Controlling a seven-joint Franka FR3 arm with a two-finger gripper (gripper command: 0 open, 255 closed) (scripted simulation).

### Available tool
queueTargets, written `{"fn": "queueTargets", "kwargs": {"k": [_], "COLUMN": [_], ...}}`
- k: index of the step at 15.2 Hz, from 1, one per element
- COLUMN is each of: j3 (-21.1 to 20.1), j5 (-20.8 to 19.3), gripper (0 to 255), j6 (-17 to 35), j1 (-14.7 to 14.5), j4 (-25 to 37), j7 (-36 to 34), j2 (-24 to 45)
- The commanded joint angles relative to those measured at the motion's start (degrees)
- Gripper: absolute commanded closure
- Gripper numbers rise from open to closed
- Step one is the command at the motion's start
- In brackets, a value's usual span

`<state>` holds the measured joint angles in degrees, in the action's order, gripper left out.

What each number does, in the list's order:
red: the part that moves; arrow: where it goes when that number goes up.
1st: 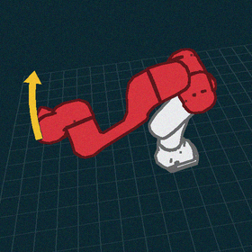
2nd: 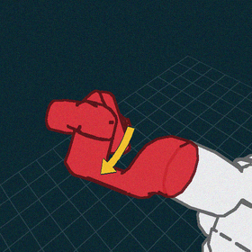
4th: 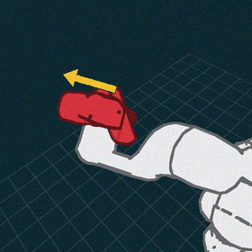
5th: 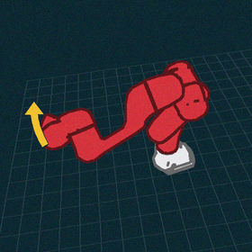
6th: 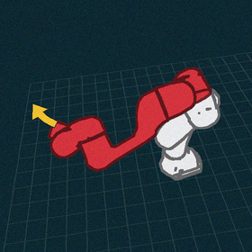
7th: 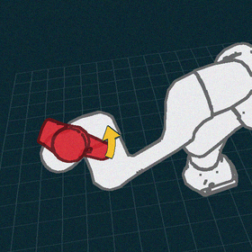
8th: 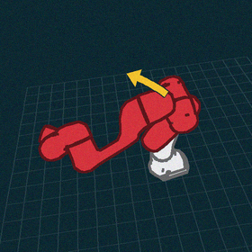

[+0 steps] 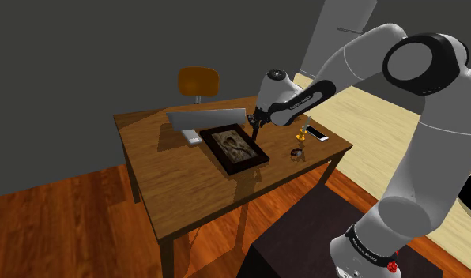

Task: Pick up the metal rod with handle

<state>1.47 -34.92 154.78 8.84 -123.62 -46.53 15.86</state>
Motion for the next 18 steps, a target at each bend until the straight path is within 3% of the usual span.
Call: {"fn": "queueTargets", "kwargs": {"k": [1, 18], "j3": [-0.02, -2.53], "j5": [0.04, 7.36], "gripper": [255, 255], "j6": [-0.1, -9.04], "j1": [-0.02, 1.11], "j4": [0.03, 1.82], "j7": [0.0, 7.79], "j2": [0.07, -7.77]}}
